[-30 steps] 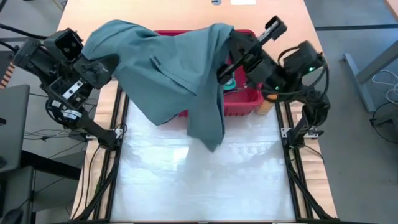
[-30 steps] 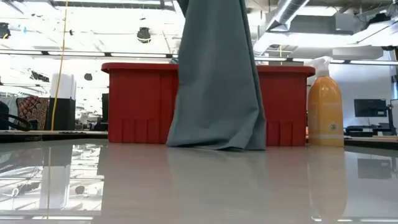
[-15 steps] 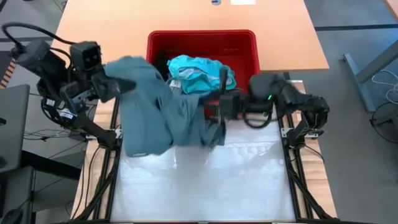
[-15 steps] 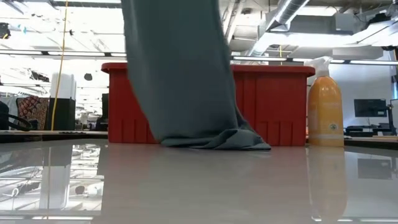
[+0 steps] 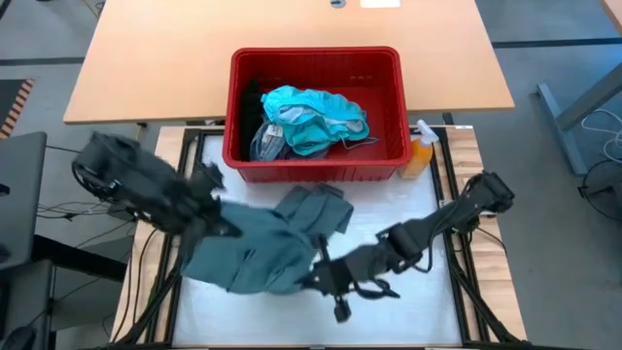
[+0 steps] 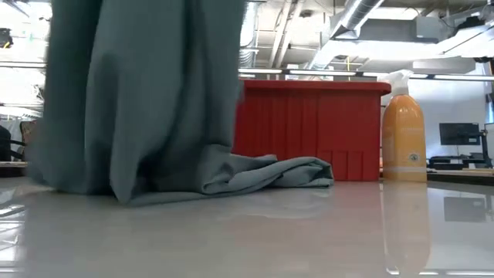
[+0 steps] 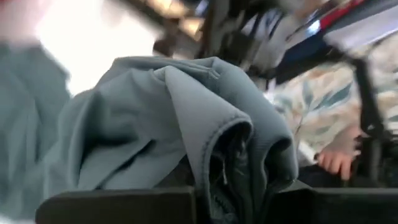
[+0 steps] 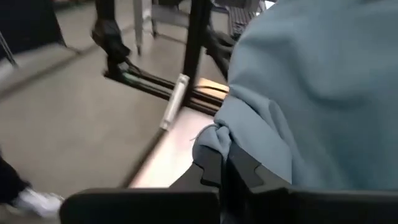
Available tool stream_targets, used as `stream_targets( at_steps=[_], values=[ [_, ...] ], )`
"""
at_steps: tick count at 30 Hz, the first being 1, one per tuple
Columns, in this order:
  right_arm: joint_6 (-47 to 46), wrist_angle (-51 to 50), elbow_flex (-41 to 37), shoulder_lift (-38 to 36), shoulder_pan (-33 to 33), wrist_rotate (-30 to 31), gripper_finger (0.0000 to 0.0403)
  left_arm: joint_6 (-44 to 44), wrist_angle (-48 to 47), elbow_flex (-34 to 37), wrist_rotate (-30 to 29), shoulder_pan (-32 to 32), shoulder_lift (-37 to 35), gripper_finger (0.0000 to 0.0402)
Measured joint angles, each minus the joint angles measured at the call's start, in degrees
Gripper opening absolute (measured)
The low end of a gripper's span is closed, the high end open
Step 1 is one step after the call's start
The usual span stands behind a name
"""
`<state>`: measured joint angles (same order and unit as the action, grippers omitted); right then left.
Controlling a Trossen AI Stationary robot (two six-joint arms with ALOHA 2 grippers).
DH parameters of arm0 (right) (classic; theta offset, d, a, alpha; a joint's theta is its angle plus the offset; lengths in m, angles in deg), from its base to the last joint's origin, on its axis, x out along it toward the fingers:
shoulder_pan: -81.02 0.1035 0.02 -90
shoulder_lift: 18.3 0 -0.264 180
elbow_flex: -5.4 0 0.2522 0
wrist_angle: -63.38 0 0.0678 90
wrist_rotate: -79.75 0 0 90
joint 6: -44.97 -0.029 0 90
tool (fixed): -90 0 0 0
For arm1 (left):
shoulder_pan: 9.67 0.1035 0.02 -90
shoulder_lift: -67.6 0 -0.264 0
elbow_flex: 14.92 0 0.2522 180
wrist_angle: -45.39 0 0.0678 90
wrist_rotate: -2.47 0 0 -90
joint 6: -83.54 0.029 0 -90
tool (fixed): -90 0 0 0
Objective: Fold Laundry from Bin
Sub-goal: Fold the light blue pants
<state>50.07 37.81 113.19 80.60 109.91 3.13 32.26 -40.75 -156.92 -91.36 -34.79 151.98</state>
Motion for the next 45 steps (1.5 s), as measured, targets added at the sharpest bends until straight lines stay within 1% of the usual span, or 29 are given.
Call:
stream_targets(
  at_steps=[2, 3, 6, 8, 11, 13, 15, 16, 18, 20, 23, 25, 27, 29, 32, 34, 39, 43, 45],
  values=[
    [-4.23, 3.44, -2.26, 0.00, 0.45, -0.09, 0.0050, -3.32, -0.11, 3.81, 2.10, -1.57, 0.09, 0.0025],
    [-6.91, 3.59, -2.67, -0.04, 0.43, -0.20, 0.0067, -4.85, -0.20, 5.66, 3.49, -2.22, 0.11, 0.0025],
    [-14.32, 0.85, -2.65, -0.15, 0.24, -0.20, 0.0118, -8.82, -1.00, 9.85, 8.68, -4.31, 0.13, 0.0025],
    [-16.89, -1.34, -2.59, -0.17, 0.21, -0.37, 0.0153, -11.22, -3.04, 11.54, 11.74, -6.08, 0.13, 0.0025],
    [-17.29, -8.57, -2.57, -0.24, 0.28, -2.98, 0.0202, -15.36, -6.02, 13.26, 14.52, -8.73, 0.13, 0.0025],
    [-17.83, -14.87, -2.57, -0.24, 0.41, -3.01, 0.0226, -18.26, -7.76, 13.32, 14.51, -10.85, 0.13, 0.0025],
    [-19.98, -19.65, -3.02, -0.24, 0.11, -1.80, 0.0240, -21.42, -8.11, 13.31, 14.28, -12.58, 0.02, 0.0025],
    [-21.16, -19.92, -3.87, -0.26, -0.66, -0.96, 0.0243, -22.75, -8.06, 13.30, 14.06, -13.27, 0.02, 0.0025],
    [-21.99, -16.67, -6.85, -0.33, -2.57, -0.57, 0.0246, -25.30, -8.06, 13.30, 13.72, -14.65, 0.03, 0.0025],
    [-21.51, -10.84, -10.87, -0.26, -4.56, -1.32, 0.0245, -27.42, -8.17, 13.30, 12.36, -15.94, 0.04, 0.0025],
    [-19.27, 1.27, -17.53, -0.20, -7.14, -3.19, 0.0240, -30.64, -9.72, 13.30, 9.39, -17.79, 0.04, 0.0025],
    [-17.01, 8.26, -21.07, -0.20, -8.46, -3.91, 0.0236, -32.42, -10.73, 13.30, 8.52, -18.90, 0.04, 0.0025],
    [-13.26, 11.89, -23.19, -0.20, -10.03, -4.32, 0.0233, -34.46, -12.38, 13.28, 8.51, -19.98, 0.04, 0.0025],
    [-9.68, 12.53, -24.28, -0.20, -12.25, -4.34, 0.0231, -36.91, -14.51, 13.28, 9.19, -21.03, 0.04, 0.0025],
    [-8.05, 10.42, -24.82, 1.57, -16.40, -4.23, 0.0230, -41.08, -17.89, 13.28, 11.75, -22.43, 0.04, 0.0025],
    [-6.48, 7.01, -25.01, 3.32, -18.60, -4.34, 0.0230, -42.69, -17.61, 13.28, 12.74, -23.20, 0.04, 0.0025],
    [-5.04, 6.20, -24.56, 8.78, -22.12, -5.13, 0.0230, -47.16, -17.62, 13.28, 13.24, -25.05, -0.09, 0.0025],
    [-5.18, 9.10, -24.69, 13.88, -23.71, 0.02, 0.0223, -48.32, -17.62, 13.28, 12.77, -25.67, -0.11, 0.0025],
    [-7.22, 11.57, -24.59, 15.49, -24.46, 2.23, 0.0214, -48.36, -17.65, 13.28, 12.52, -25.67, -0.11, 0.0025]
  ],
)
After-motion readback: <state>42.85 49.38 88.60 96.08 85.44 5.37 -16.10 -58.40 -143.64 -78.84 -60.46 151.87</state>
